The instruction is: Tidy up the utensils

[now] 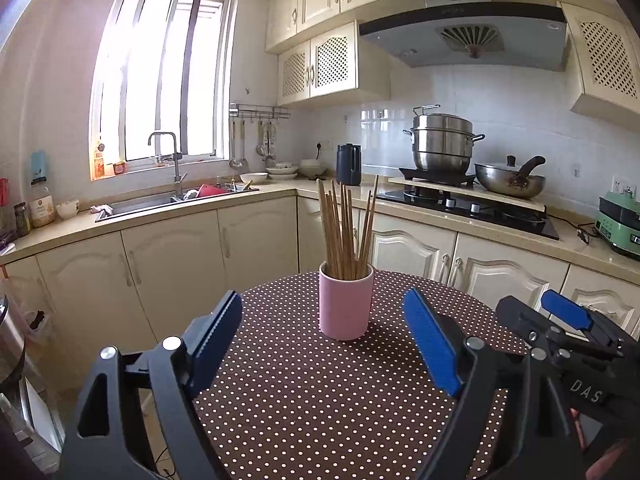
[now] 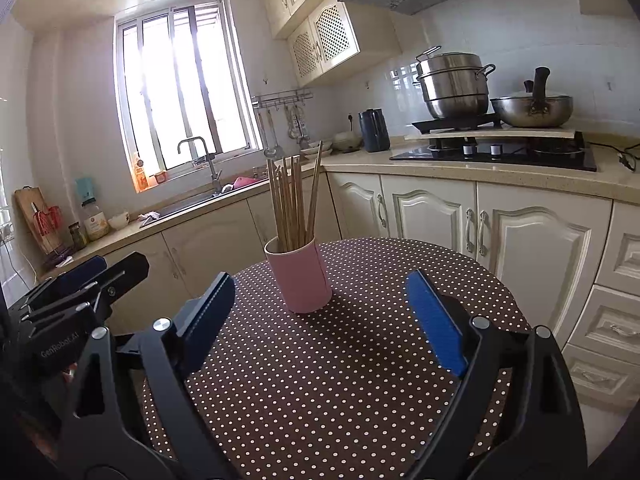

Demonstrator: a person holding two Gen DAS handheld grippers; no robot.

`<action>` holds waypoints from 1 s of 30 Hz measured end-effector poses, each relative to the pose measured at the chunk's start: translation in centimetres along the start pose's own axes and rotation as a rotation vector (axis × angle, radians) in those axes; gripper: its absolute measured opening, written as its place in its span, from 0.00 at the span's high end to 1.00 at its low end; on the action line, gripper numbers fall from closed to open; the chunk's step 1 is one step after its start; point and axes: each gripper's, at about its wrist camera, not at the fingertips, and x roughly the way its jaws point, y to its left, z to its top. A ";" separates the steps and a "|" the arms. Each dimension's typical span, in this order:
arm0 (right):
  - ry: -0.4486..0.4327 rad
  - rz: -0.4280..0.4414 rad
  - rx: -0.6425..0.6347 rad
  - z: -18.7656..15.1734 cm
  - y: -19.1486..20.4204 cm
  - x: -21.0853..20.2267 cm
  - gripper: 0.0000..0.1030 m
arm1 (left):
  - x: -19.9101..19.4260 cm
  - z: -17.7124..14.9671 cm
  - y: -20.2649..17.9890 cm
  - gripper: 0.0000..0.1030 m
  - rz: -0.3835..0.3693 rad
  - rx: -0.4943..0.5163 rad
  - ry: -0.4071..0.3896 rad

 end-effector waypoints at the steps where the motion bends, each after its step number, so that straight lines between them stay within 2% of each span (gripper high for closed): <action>1: 0.001 0.002 0.000 0.0 0.0 0.0 0.16 | 0.0 0.0 0.0 0.20 -0.001 0.002 0.002; 12: -0.008 0.003 -0.009 0.2 0.2 -0.1 0.16 | 0.4 -0.1 0.4 0.20 0.020 -0.009 0.011; 30: -0.015 0.006 -0.029 0.6 0.8 -0.1 0.15 | 0.3 0.0 0.3 0.20 0.012 0.011 0.006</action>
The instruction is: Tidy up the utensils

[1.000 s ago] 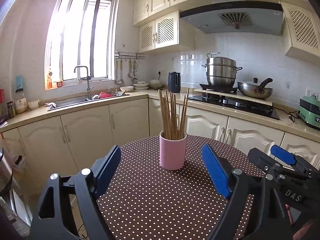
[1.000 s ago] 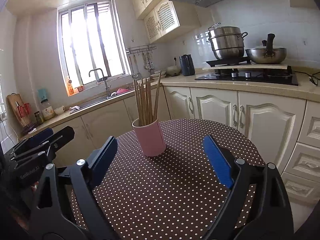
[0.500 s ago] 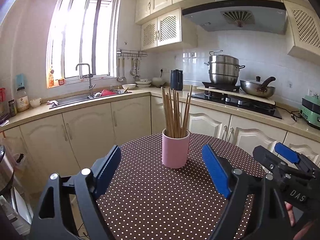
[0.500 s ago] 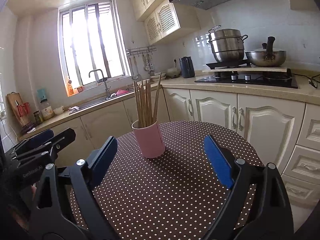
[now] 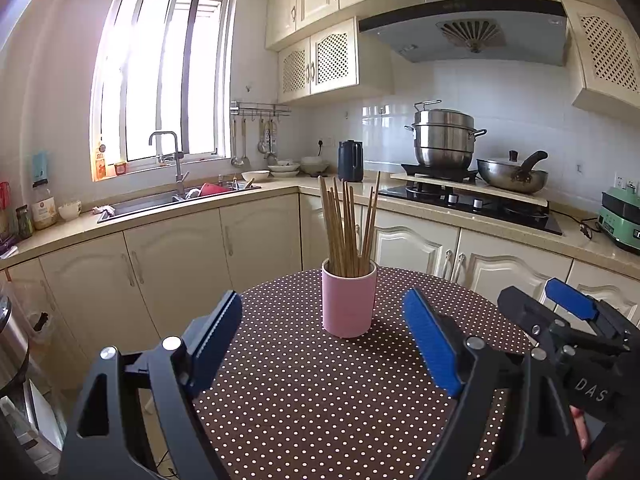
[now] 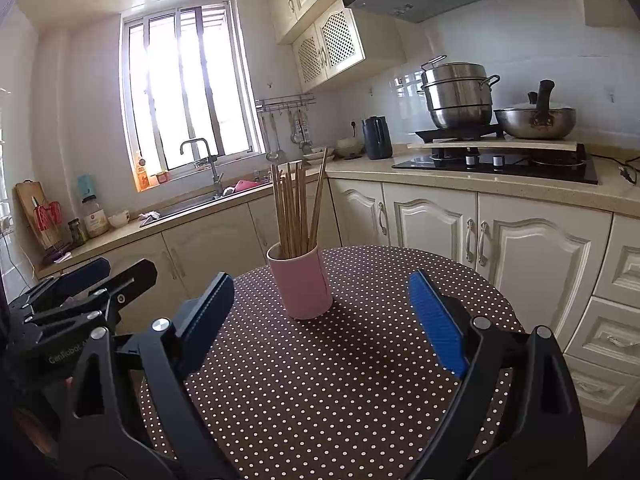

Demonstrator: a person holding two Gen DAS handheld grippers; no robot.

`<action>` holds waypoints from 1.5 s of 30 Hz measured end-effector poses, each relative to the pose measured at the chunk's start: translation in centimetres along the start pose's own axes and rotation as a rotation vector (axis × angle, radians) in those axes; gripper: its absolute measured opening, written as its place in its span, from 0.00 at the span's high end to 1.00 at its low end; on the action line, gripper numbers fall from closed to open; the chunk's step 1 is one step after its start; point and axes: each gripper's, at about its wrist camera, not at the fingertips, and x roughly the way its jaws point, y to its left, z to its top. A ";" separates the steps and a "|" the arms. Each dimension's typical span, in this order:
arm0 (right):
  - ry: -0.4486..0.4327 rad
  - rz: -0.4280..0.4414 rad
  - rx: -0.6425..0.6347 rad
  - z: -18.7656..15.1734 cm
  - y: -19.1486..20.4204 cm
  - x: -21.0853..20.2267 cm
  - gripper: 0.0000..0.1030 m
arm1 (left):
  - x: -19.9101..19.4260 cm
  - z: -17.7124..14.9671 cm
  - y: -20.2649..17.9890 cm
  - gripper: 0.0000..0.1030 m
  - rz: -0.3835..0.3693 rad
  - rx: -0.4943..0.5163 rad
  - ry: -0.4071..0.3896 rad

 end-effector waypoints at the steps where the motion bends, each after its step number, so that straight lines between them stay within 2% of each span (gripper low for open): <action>1: 0.000 -0.001 0.000 0.0 0.0 0.0 0.15 | 0.0 0.0 0.0 0.20 0.000 0.001 0.000; 45: 0.012 0.003 -0.015 -0.3 0.5 0.6 0.14 | 0.3 -0.3 0.8 0.20 -0.003 0.001 0.015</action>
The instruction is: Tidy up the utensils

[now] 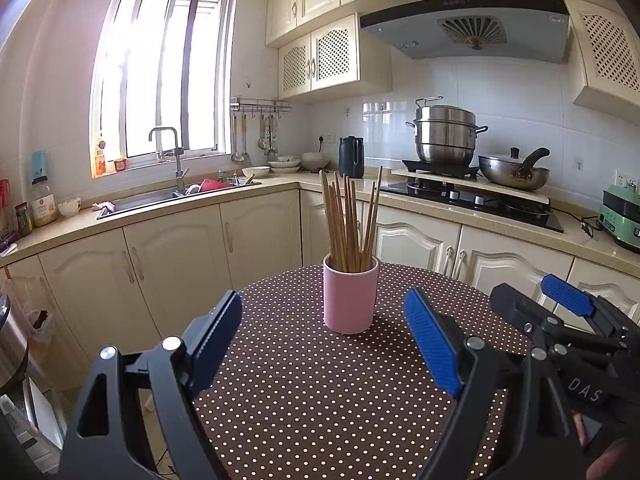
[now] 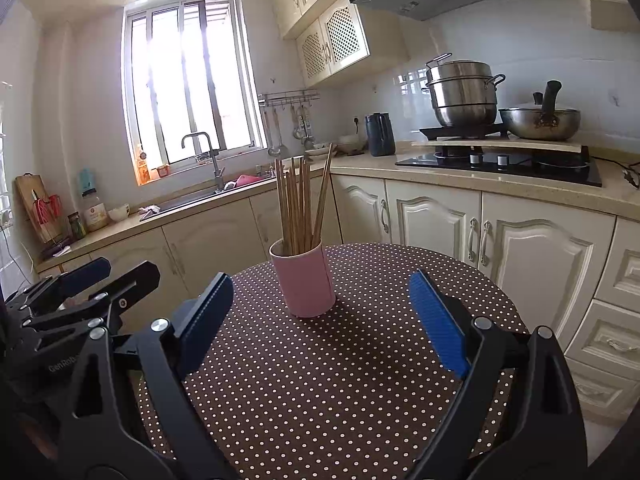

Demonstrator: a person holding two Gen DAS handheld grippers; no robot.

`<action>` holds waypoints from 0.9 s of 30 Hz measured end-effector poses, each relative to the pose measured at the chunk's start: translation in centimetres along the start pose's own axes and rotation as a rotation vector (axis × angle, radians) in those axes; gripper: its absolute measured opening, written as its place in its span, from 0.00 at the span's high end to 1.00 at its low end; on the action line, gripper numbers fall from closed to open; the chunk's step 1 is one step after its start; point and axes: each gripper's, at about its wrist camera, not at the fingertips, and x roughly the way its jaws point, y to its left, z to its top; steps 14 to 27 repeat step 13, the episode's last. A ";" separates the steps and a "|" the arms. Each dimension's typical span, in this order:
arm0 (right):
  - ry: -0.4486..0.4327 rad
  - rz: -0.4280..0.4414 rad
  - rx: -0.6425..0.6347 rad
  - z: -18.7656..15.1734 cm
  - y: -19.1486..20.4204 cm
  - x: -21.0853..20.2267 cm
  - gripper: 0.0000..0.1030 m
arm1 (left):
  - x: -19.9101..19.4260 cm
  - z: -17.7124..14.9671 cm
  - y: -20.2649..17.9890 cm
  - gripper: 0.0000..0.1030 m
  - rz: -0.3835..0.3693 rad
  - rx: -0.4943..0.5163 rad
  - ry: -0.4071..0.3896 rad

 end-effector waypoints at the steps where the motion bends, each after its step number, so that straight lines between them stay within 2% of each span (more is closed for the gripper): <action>1: 0.002 0.000 0.001 0.0 0.0 0.0 0.14 | 0.1 0.0 0.0 0.20 0.000 -0.001 0.001; 27: 0.022 -0.001 0.004 -0.1 -0.5 1.2 0.14 | 1.1 0.3 0.0 0.20 0.004 -0.004 0.021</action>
